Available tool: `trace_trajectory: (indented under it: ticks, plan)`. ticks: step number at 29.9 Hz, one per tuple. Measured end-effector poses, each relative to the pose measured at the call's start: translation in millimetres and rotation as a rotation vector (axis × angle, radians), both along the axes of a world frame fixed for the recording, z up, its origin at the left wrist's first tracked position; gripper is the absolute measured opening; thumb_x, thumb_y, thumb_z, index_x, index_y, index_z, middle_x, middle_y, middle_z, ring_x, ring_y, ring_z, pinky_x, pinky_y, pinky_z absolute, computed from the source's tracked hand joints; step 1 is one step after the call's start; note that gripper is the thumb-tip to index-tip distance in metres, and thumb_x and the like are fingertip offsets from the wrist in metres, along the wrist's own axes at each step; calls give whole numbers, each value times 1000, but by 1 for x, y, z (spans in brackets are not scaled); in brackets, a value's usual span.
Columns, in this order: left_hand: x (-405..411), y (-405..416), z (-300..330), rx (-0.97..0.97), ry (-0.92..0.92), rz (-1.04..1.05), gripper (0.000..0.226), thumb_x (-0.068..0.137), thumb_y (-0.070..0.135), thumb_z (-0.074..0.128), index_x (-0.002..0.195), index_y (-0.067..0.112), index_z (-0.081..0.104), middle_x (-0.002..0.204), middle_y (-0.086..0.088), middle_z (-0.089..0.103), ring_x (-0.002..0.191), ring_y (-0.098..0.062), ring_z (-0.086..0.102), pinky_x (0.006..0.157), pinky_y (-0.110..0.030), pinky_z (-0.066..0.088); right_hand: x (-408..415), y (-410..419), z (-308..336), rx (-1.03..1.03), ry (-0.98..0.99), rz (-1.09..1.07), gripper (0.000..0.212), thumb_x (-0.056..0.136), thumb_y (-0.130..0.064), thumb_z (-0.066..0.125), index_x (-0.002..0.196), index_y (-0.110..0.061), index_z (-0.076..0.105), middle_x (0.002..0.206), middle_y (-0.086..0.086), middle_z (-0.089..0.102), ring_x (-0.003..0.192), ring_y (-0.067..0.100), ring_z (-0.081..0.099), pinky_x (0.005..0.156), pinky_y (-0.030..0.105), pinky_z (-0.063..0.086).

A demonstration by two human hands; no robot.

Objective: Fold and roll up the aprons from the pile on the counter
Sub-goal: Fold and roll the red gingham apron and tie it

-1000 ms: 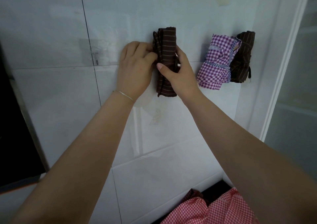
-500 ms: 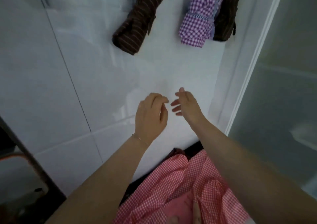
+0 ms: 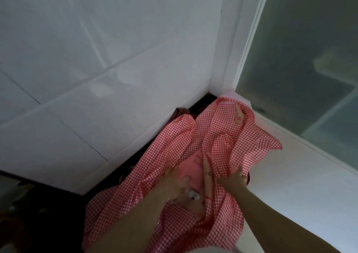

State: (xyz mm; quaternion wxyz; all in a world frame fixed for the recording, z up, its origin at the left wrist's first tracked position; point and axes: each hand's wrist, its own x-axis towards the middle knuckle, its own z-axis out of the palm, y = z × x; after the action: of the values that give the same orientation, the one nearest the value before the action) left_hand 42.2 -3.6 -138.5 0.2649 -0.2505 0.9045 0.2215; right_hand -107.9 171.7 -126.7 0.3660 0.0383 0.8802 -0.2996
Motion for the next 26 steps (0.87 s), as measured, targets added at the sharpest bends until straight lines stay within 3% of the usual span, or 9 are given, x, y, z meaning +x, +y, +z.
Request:
trace_trajectory:
  ticks: [4, 7, 11, 13, 15, 18, 20, 23, 26]
  plan:
    - [7, -7, -3, 33, 128, 176, 88, 85, 50, 62, 152, 30, 9, 158, -9, 7, 145, -30, 11, 117, -36, 12, -14, 4, 2, -91, -8, -234, 58, 92, -19, 57, 141, 2, 34, 134, 23, 47, 121, 40, 49, 96, 41, 44]
    - [18, -17, -8, -9, 221, 365, 93, 80, 45, 67, 152, 26, 12, 153, -12, 17, 137, -29, 28, 113, -40, 27, -26, 10, 2, -55, 3, -216, 42, 95, -22, 49, 130, 1, 49, 125, 23, 57, 112, 38, 56, 92, 39, 48]
    - [24, -28, -18, -109, 85, 334, 62, 83, 35, 57, 141, 24, 37, 140, -9, 44, 124, -28, 46, 104, -42, 39, -36, 11, 2, -158, -109, -346, 38, 96, -17, 47, 128, 4, 52, 127, 24, 56, 115, 38, 56, 88, 37, 50]
    - [22, -30, -17, -126, 193, 328, 31, 86, 26, 52, 115, 19, 59, 118, -6, 61, 106, -25, 57, 92, -35, 46, -37, 10, 9, -291, -107, -507, 35, 95, -14, 45, 124, 3, 55, 123, 22, 59, 111, 36, 58, 85, 37, 51]
    - [17, -29, -14, -106, 336, 363, 17, 88, 23, 50, 97, 18, 63, 101, -3, 65, 93, -23, 60, 82, -32, 48, -33, 5, 19, -467, -161, -712, 27, 98, -13, 38, 111, 2, 57, 102, 17, 63, 92, 32, 60, 81, 41, 51]
    - [4, -19, 7, 136, 464, 351, 23, 84, 34, 62, 104, 23, 62, 102, 10, 61, 95, -15, 59, 83, -26, 47, -26, -3, 26, -690, -292, -835, 26, 97, -6, 36, 81, -7, 56, 78, 7, 52, 69, 18, 51, 67, 31, 46]
    - [-8, -7, 29, 400, 534, 328, 16, 80, 38, 68, 94, 34, 64, 93, 17, 66, 89, -11, 64, 78, -23, 50, -21, -12, 31, -738, -361, -811, 37, 97, -10, 37, 72, -16, 65, 78, 5, 54, 69, 16, 51, 71, 28, 44]
    - [-22, 13, 57, 715, 553, 287, 41, 84, 38, 70, 123, 29, 58, 113, 20, 64, 108, -3, 61, 86, -13, 47, -19, -26, 54, -970, -587, -709, 32, 101, -12, 35, 96, -3, 65, 92, 13, 66, 86, 27, 60, 87, 40, 47]
    - [-35, 19, 72, 881, 549, 502, 71, 84, 52, 58, 142, 19, 35, 131, 9, 54, 118, -12, 55, 85, -13, 46, -20, -42, 69, -1044, -634, -594, 38, 99, -32, 43, 123, -7, 57, 126, 15, 60, 117, 34, 55, 105, 52, 39]
